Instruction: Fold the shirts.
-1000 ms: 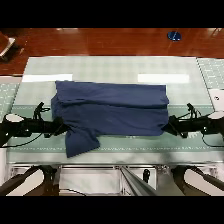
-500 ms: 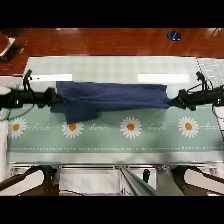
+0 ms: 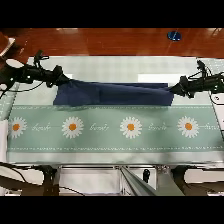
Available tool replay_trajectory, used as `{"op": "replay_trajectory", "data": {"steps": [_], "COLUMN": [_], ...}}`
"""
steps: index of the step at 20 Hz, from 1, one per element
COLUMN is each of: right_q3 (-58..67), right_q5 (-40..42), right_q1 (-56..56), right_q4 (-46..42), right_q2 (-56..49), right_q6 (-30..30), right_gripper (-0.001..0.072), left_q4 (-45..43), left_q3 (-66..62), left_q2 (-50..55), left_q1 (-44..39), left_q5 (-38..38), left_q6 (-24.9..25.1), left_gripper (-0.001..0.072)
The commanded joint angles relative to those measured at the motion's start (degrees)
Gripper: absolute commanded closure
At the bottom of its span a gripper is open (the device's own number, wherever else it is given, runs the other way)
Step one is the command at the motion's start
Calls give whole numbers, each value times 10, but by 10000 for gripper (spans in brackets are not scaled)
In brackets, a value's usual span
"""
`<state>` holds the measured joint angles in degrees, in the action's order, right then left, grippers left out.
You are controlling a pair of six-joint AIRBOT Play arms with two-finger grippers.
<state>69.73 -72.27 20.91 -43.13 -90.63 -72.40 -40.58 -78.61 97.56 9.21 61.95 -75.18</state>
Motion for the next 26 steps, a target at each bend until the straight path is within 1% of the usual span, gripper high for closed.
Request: {"op": "replay_trajectory", "data": {"steps": [1,4,6,7,8,9,10,11,12,14,15,16,18,19,20,22,23,24,26], "right_q3": [23,25,25,25,25,25,25,31,47,94,111,116,108,87,57,-3,-26,-42,-48], "right_q5": [9,42,56,54,56,64,63,47,11,-74,-102,-105,-77,-43,1,69,83,85,79], "right_q1": [-1,-1,-1,-1,-4,-7,-8,-3,10,53,79,108,150,164,174,179,174,167,146], "right_q4": [33,45,62,76,83,82,88,89,87,75,62,35,-73,-121,-133,-101,-70,-43,-17], "right_q2": [-36,-54,-69,-76,-81,-81,-80,-77,-73,-64,-51,-27,30,59,81,92,80,63,12], "right_q6": [1,0,1,1,4,4,4,2,0,-21,-21,-22,-25,-33,-43,-47,-40,-26,-7], "right_gripper": [689,689,688,688,644,429,303,303,304,304,304,304,304,304,304,304,304,304,304], "left_q4": [1,1,6,6,5,5,5,3,-6,-48,-71,-89,-96,-95,-94,-94,-94,-94,-94], "left_q3": [-50,-53,-53,-53,-53,-54,-61,-75,-98,-148,-163,-165,-159,-143,-114,-18,40,94,188], "left_q2": [51,66,77,80,80,79,79,78,76,57,34,-1,-81,-132,-184,-295,-345,-384,-449], "left_q1": [-5,-6,-10,-14,-18,-19,-18,-11,1,39,61,86,129,144,149,131,106,75,-8], "left_q5": [10,7,23,33,35,38,51,76,113,188,205,206,202,178,138,37,-6,-30,-36], "left_q6": [-16,-16,-16,-16,-16,-16,-23,-40,-61,-66,-66,-65,-32,-20,-12,-9,1,6,15], "left_gripper": [685,682,620,612,547,294,200,200,200,200,200,200,200,200,200,201,200,201,201]}}
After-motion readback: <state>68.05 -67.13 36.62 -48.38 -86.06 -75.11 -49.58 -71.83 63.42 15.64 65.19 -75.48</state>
